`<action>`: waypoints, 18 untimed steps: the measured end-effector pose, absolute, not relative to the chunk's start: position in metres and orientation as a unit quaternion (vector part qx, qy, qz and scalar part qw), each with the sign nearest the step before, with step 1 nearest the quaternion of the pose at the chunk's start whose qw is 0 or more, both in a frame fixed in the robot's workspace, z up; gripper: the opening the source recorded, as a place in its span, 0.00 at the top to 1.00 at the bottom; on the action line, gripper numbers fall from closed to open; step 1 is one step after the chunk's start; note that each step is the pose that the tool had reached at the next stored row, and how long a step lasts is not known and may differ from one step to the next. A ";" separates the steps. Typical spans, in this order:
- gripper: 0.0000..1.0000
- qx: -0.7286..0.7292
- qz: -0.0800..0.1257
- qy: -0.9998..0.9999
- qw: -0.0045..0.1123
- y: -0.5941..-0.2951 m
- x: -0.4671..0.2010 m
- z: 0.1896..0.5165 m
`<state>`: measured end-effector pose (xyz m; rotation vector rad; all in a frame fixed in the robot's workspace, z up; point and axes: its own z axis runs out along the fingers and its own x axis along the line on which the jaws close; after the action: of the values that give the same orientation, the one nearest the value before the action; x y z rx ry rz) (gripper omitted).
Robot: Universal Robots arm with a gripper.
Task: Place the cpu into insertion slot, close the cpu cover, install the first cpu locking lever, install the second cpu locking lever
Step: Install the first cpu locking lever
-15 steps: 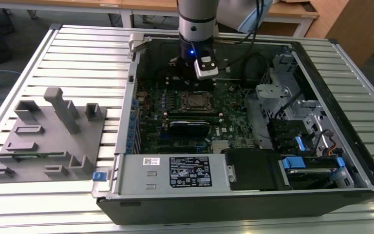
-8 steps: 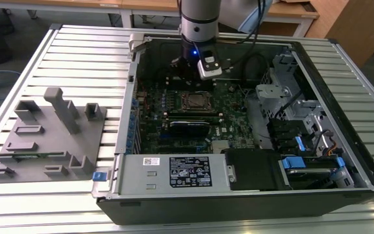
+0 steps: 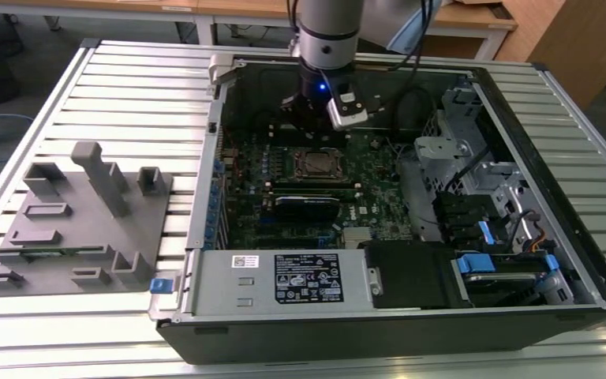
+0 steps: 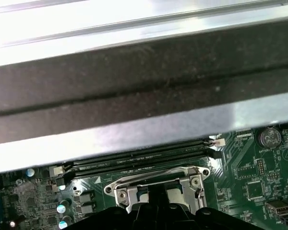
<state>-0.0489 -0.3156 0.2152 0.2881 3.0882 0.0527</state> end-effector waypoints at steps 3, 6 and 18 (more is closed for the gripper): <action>0.89 0.083 0.017 0.996 0.018 -0.316 -0.046 0.214; 0.89 0.079 0.014 0.997 0.015 -0.316 -0.045 0.214; 0.89 0.070 0.011 0.997 0.015 -0.331 -0.045 0.214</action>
<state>-0.0453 -0.3306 0.2137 0.2193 3.1044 0.0330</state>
